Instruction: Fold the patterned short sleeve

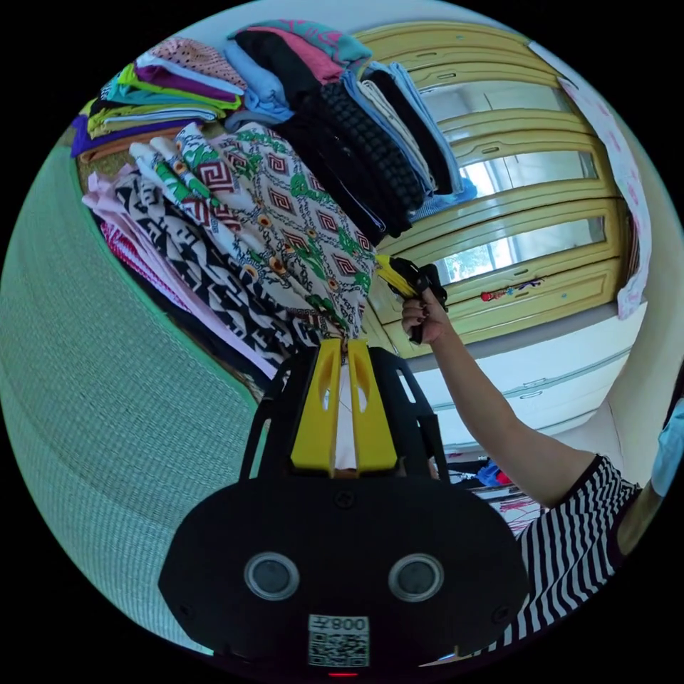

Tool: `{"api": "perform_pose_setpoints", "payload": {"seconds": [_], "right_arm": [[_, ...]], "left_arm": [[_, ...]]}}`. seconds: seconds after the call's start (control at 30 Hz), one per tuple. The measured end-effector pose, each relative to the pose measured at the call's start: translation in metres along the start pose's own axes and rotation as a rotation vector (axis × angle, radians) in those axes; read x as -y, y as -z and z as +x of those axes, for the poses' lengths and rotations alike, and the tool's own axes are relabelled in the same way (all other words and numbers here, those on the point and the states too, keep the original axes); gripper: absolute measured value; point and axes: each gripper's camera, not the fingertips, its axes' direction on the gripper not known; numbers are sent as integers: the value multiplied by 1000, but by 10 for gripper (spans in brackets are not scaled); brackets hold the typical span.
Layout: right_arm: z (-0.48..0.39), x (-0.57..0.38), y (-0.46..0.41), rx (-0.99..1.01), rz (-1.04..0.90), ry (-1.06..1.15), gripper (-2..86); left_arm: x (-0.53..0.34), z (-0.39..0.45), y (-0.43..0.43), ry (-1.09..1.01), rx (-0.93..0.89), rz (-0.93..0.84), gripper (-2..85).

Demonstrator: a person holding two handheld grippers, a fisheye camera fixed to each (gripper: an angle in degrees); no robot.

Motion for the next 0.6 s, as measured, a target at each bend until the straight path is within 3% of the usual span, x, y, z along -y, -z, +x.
{"api": "perform_pose_setpoints", "payload": {"seconds": [0.6], "right_arm": [[21,-49,12,-6,18,-39,6]], "left_arm": [[41,-78,-76,105,-12,-36,15]]}}
